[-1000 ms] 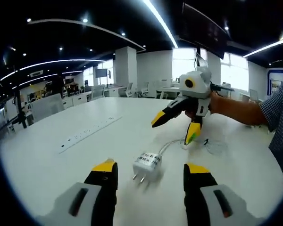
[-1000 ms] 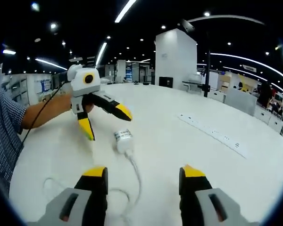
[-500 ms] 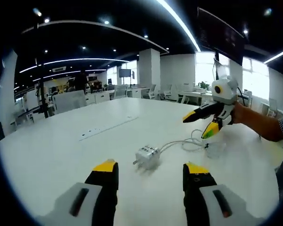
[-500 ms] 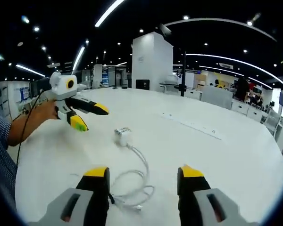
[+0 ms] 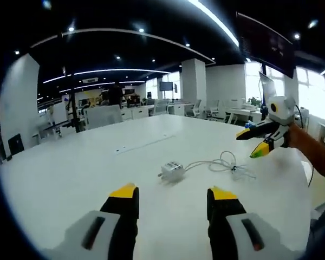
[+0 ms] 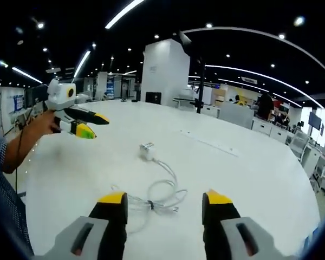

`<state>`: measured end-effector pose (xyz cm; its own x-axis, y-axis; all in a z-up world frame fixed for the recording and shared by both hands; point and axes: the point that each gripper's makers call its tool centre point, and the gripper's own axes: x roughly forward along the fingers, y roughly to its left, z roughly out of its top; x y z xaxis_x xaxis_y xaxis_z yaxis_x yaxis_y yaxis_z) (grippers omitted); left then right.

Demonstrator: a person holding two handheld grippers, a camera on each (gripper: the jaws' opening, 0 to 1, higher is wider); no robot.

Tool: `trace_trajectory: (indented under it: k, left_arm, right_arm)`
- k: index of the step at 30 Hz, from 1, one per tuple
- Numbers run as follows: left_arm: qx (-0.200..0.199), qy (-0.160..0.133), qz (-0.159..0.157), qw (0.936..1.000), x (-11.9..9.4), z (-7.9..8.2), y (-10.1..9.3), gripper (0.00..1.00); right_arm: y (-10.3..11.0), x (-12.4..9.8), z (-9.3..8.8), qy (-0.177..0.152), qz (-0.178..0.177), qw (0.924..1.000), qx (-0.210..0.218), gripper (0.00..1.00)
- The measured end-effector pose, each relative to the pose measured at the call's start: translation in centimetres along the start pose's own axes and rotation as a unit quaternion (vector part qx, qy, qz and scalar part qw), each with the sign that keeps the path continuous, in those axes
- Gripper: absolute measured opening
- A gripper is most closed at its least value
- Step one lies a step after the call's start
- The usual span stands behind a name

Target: Plug the desk Type‑C cable into the charger adapter.

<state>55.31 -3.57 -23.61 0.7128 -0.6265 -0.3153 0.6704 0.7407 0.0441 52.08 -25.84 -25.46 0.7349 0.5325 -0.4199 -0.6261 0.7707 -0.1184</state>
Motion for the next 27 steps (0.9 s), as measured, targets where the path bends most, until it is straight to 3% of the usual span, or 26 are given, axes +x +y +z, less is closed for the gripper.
trace_trajectory:
  k: [6, 9, 14, 16, 20, 27]
  left_arm:
    - [-0.015, 0.004, 0.027, 0.9995, -2.0, -0.6, -0.2, 0.5]
    - [-0.002, 0.016, 0.044, 0.9989, -3.5, -1.6, -1.4, 0.5]
    - [-0.015, 0.006, 0.052, 0.9985, -5.7, -1.8, -2.9, 0.5]
    - [-0.011, 0.015, 0.06, 0.998, -6.3, -2.2, -2.9, 0.48]
    - [-0.024, 0.002, 0.069, 0.9973, -7.7, -2.6, -3.3, 0.47]
    - [-0.032, 0.007, 0.096, 0.9948, -10.1, -3.3, -2.7, 0.47]
  right_arm:
    - [0.4, -2.4, -0.7, 0.0, -0.021, 0.9996, 0.018, 0.57]
    - [0.9, -3.5, -1.1, 0.0, -0.028, 0.9994, 0.023, 0.57]
    - [2.1, -5.3, -1.4, -0.003, -0.043, 0.9989, 0.017, 0.58]
    - [2.5, -5.8, -1.8, 0.002, -0.047, 0.9988, 0.014, 0.58]
    - [3.9, -6.9, -2.2, 0.0, -0.045, 0.9987, 0.021, 0.59]
    - [4.9, -8.2, -3.5, 0.007, -0.064, 0.9975, 0.027, 0.62]
